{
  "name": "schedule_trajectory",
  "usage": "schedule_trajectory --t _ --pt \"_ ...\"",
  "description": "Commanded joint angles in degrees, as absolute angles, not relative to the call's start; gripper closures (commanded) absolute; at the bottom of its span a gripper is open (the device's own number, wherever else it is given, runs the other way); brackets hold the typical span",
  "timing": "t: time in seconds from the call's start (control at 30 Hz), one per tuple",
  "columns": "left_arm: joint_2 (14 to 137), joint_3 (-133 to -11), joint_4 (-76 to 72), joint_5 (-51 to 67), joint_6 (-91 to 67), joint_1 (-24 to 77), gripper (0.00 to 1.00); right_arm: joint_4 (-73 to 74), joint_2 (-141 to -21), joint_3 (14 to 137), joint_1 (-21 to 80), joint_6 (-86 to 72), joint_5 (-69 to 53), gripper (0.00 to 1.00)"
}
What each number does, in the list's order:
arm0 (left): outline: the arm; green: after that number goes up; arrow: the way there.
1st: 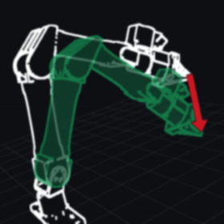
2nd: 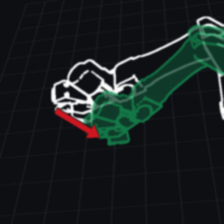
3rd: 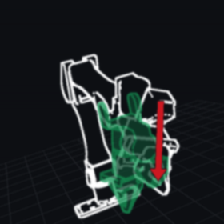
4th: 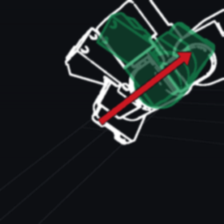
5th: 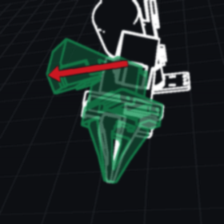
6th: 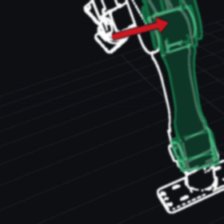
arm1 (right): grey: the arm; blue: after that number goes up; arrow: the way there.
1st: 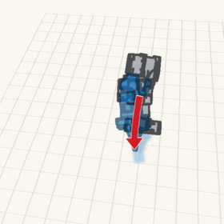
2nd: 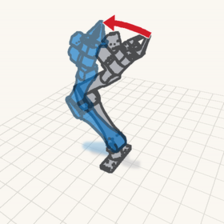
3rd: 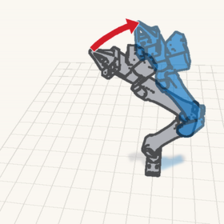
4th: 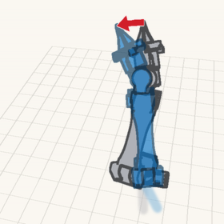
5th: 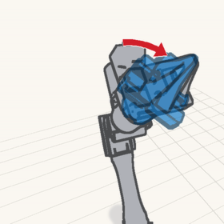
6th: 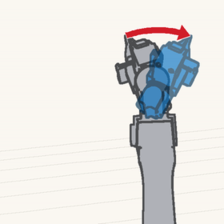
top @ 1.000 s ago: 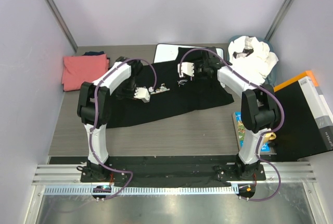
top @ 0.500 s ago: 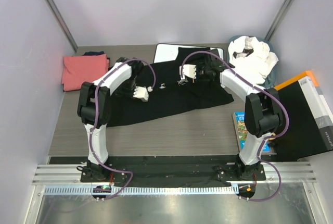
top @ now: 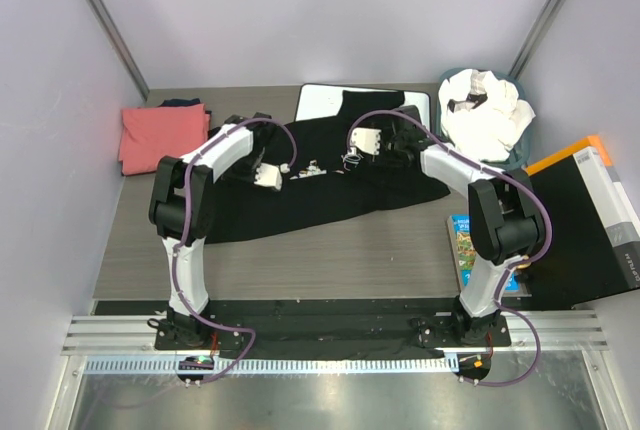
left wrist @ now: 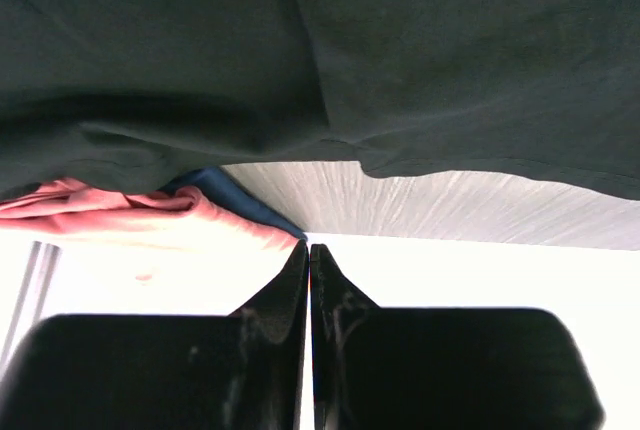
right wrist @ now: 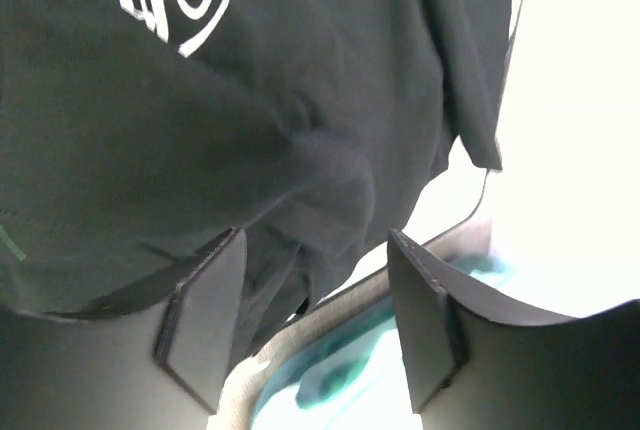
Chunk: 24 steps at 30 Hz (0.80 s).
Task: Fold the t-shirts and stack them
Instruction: Fold the flattened tshirt in 1/3 of the way
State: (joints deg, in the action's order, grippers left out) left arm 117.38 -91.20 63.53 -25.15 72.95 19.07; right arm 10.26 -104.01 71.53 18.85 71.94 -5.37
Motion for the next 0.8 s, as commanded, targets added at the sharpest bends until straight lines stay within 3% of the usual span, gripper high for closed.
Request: schedule_trajectory --t 0.0,0.13,0.3,0.5,0.77 --pt "113.65 -93.42 67.49 -22.88 71.46 19.16 0.97 9.03 -97.92 69.35 17.93 68.91 -0.88 0.34" --pt "108.38 -87.82 68.73 -17.95 73.99 19.16 0.88 21.76 -94.66 70.48 15.56 68.55 -3.24 0.35" --pt "103.71 -76.47 67.06 -15.39 77.25 19.16 0.87 31.63 -91.15 65.32 13.10 70.49 -5.19 0.37" --pt "103.18 -74.27 68.74 -11.16 76.64 19.16 0.97 34.28 -90.88 60.65 10.29 71.02 -5.36 0.56" --pt "108.53 -72.78 66.62 -11.60 77.08 19.16 1.00 32.44 -96.32 62.31 9.23 69.79 -6.94 0.58"
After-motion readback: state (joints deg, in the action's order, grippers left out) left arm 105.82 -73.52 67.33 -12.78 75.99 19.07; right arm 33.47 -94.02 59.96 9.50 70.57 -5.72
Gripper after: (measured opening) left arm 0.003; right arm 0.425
